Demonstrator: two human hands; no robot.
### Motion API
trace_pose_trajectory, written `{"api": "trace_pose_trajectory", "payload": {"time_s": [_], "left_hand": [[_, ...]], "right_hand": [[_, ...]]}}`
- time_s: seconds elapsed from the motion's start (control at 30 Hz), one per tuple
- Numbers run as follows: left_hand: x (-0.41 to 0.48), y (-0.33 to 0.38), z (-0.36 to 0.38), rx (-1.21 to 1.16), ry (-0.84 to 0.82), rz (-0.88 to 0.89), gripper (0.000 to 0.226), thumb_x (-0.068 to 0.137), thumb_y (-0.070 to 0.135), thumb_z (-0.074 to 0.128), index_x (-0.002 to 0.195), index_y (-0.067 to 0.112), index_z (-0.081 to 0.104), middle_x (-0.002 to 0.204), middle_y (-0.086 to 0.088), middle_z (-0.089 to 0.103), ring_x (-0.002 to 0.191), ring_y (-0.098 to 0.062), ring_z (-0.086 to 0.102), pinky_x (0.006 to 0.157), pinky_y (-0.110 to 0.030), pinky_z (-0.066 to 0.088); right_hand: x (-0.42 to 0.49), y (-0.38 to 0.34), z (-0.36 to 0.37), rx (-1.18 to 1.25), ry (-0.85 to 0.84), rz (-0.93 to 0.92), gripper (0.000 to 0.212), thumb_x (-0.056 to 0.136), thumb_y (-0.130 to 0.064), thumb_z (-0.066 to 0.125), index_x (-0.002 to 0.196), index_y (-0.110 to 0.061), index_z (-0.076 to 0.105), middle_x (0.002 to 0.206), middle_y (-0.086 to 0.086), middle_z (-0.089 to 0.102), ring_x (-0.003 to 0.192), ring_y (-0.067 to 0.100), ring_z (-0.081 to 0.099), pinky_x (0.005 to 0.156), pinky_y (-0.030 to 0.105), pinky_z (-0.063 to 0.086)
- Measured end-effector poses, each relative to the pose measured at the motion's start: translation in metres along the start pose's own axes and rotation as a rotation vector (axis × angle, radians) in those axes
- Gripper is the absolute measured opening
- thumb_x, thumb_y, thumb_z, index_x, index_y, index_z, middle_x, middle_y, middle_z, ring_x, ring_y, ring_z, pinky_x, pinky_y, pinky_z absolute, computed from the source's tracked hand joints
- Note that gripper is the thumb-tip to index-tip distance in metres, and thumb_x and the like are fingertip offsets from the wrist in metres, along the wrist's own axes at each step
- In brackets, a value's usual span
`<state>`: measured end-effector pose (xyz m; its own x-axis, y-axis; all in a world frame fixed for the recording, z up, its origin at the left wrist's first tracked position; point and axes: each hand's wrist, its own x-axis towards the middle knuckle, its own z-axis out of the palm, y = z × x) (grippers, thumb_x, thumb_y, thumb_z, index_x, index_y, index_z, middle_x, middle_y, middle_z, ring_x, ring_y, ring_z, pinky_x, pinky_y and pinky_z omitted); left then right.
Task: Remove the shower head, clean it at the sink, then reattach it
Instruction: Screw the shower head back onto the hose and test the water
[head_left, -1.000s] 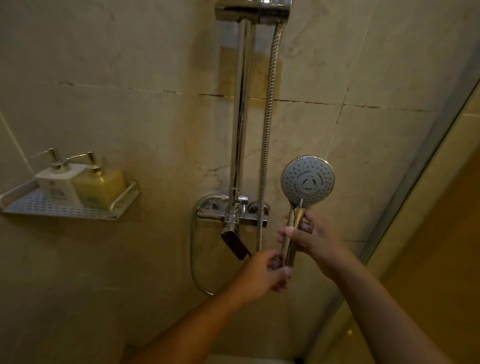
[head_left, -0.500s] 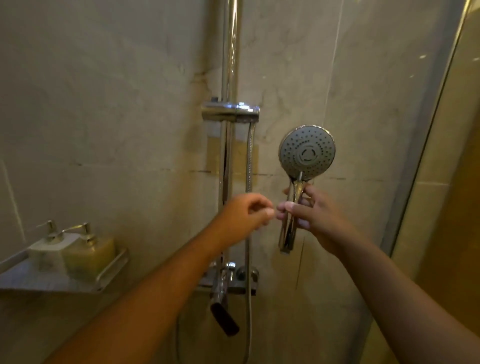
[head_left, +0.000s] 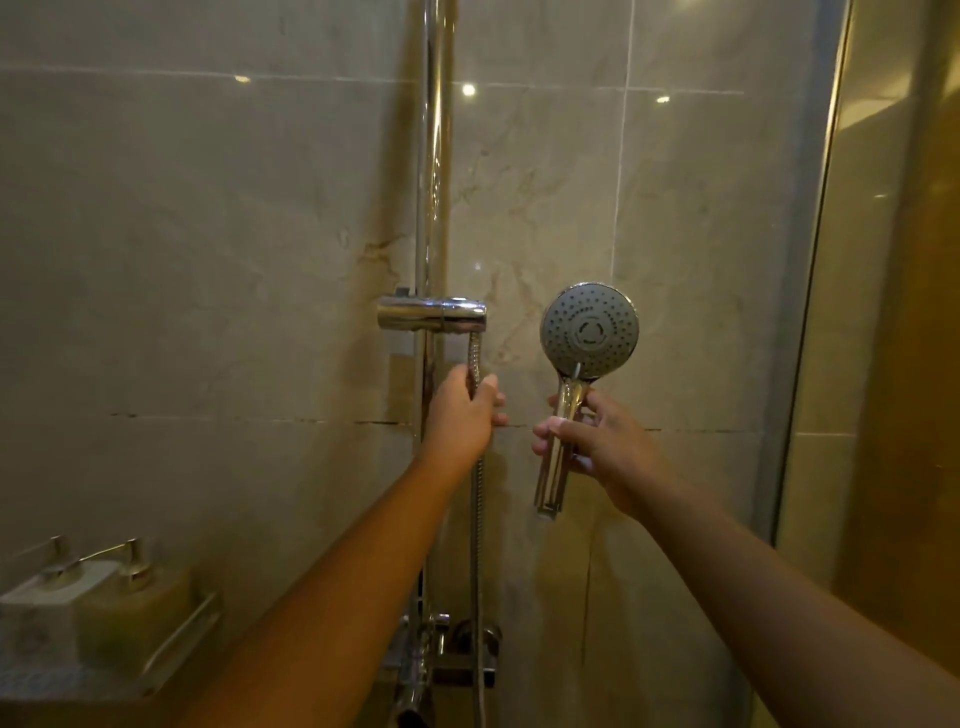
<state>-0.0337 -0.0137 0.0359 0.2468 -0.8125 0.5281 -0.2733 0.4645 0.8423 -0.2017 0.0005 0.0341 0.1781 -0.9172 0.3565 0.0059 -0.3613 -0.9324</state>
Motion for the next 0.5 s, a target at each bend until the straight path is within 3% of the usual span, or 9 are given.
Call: {"api": "trace_pose_trajectory", "payload": {"time_s": [0.07, 0.13, 0.23, 0.4, 0.5], "left_hand": [[0.004, -0.001, 0.004, -0.055, 0.043, -0.012, 0.024, 0.103, 0.028, 0.042, 0.104, 0.012, 0.060, 0.082, -0.003, 0.061, 0.066, -0.015, 0.060, 0.063, -0.031, 0.052], [0.012, -0.004, 0.004, -0.004, 0.113, 0.038, 0.032, 0.103, 0.029, 0.040, 0.095, 0.007, 0.062, 0.074, -0.004, 0.055, 0.063, -0.018, 0.053, 0.062, -0.037, 0.046], [0.024, 0.004, 0.003, -0.077, 0.111, 0.074, 0.030, 0.102, 0.028, 0.042, 0.086, 0.013, 0.063, 0.067, -0.001, 0.051, 0.058, -0.014, 0.047, 0.056, -0.031, 0.039], [0.037, 0.015, 0.002, -0.357, -0.015, 0.010, 0.021, 0.102, 0.022, 0.046, 0.093, 0.011, 0.063, 0.062, 0.004, 0.048, 0.048, -0.008, 0.041, 0.046, -0.025, 0.035], [0.038, 0.015, 0.006, -0.578, -0.160, -0.039, 0.018, 0.102, 0.019, 0.048, 0.101, 0.007, 0.061, 0.065, 0.002, 0.048, 0.048, -0.007, 0.041, 0.046, -0.023, 0.037]], "right_hand": [[-0.003, 0.004, -0.002, -0.007, 0.001, 0.006, 0.025, 0.093, -0.003, 0.065, 0.116, -0.003, 0.056, 0.096, 0.016, 0.075, 0.089, 0.030, 0.075, 0.089, 0.048, 0.060], [-0.004, 0.007, -0.004, -0.016, 0.009, 0.016, 0.028, 0.093, -0.002, 0.064, 0.119, 0.000, 0.054, 0.092, 0.013, 0.076, 0.088, 0.030, 0.075, 0.088, 0.047, 0.060], [-0.002, 0.006, -0.009, -0.027, 0.006, 0.004, 0.029, 0.092, -0.003, 0.066, 0.119, -0.001, 0.055, 0.096, 0.015, 0.077, 0.092, 0.032, 0.076, 0.090, 0.048, 0.060], [0.006, -0.008, -0.016, -0.052, -0.003, -0.043, 0.031, 0.091, -0.006, 0.068, 0.119, -0.009, 0.057, 0.103, 0.016, 0.075, 0.089, 0.026, 0.077, 0.082, 0.037, 0.062], [0.013, -0.016, -0.019, -0.044, 0.001, -0.066, 0.035, 0.089, -0.007, 0.070, 0.121, -0.012, 0.058, 0.105, 0.014, 0.075, 0.089, 0.024, 0.077, 0.086, 0.041, 0.061]]}}
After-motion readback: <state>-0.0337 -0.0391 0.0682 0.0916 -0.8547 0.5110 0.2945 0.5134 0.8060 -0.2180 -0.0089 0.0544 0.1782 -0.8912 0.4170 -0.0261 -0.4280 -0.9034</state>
